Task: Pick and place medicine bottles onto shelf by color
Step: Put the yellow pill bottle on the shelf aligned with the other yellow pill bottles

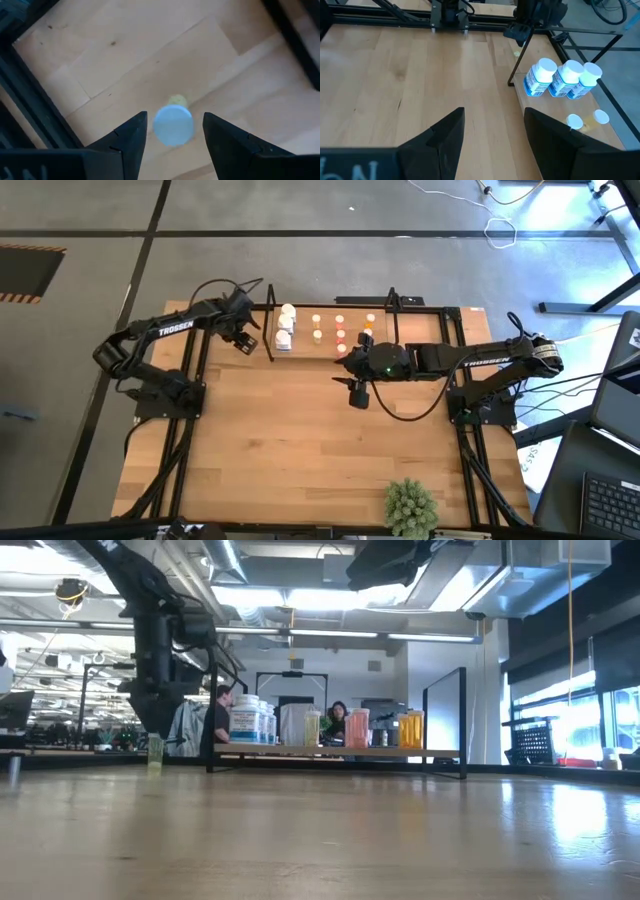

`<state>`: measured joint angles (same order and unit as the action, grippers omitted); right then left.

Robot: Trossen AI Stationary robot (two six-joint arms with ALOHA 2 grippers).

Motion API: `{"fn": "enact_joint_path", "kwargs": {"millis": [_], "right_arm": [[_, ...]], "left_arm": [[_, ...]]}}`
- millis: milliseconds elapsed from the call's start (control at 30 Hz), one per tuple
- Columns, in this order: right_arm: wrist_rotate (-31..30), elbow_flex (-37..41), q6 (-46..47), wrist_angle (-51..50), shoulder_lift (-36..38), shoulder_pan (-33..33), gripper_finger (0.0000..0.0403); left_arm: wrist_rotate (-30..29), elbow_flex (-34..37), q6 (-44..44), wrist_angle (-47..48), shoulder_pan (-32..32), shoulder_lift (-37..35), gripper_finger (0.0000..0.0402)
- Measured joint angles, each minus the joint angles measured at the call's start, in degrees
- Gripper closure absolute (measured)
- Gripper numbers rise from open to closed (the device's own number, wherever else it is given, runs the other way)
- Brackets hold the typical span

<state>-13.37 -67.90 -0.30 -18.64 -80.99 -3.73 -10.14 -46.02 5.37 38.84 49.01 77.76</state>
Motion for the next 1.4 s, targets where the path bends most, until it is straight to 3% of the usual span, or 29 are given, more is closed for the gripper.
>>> {"fn": "enact_joint_path", "kwargs": {"millis": [133,467,833,1033,1400], "right_arm": [[0.0,0.0,0.0,0.0,0.0,0.0,0.0195],[0.0,0.0,0.0,0.0,0.0,0.0,0.0195],[0.0,0.0,0.0,-0.1,0.0,0.0,0.0195],[0.0,0.0,0.0,-0.1,0.0,0.0,0.0195],[0.0,0.0,-0.1,-0.1,0.0,0.0,0.0195]], "left_arm": [[-2.8,0.0,0.0,-0.6,0.0,1.9,0.0214],[-2.8,0.0,-3.0,-1.4,-0.1,2.5,0.0217],[-2.9,0.0,-3.1,-1.0,-0.1,2.4,0.0296],[-3.1,0.0,-3.0,0.6,-0.5,2.4,0.0307],[-2.1,0.0,1.7,11.9,-9.4,-2.6,0.0309]]}}
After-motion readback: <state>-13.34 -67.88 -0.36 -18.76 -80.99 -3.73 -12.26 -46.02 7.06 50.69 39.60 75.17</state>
